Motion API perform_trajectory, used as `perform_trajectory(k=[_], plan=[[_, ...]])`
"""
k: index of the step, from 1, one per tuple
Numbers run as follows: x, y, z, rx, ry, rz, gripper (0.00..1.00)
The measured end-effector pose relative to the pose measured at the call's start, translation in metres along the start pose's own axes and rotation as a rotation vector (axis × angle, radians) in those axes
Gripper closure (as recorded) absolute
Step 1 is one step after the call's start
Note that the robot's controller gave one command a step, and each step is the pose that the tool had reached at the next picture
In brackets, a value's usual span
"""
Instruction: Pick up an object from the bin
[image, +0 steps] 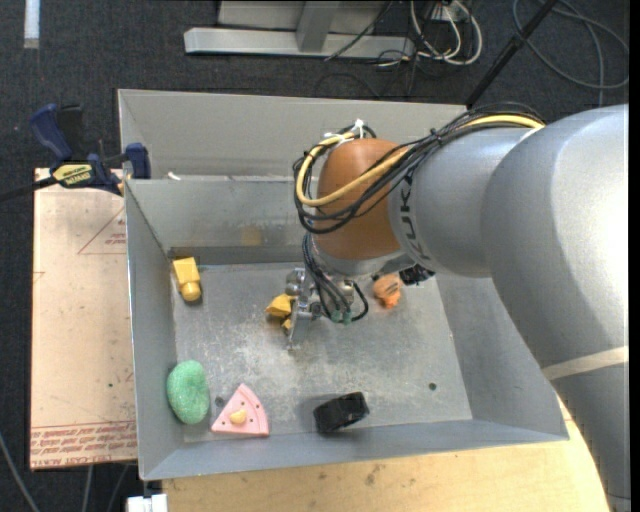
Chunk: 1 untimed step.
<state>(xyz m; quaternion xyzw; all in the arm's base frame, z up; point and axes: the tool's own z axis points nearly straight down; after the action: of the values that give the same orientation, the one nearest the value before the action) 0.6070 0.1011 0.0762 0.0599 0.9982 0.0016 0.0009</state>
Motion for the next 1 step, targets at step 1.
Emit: perform_trajectory(k=[1], plan=[[-0.0001,-0.0001,0.0000,0.000,0.000,0.000,1.00]])
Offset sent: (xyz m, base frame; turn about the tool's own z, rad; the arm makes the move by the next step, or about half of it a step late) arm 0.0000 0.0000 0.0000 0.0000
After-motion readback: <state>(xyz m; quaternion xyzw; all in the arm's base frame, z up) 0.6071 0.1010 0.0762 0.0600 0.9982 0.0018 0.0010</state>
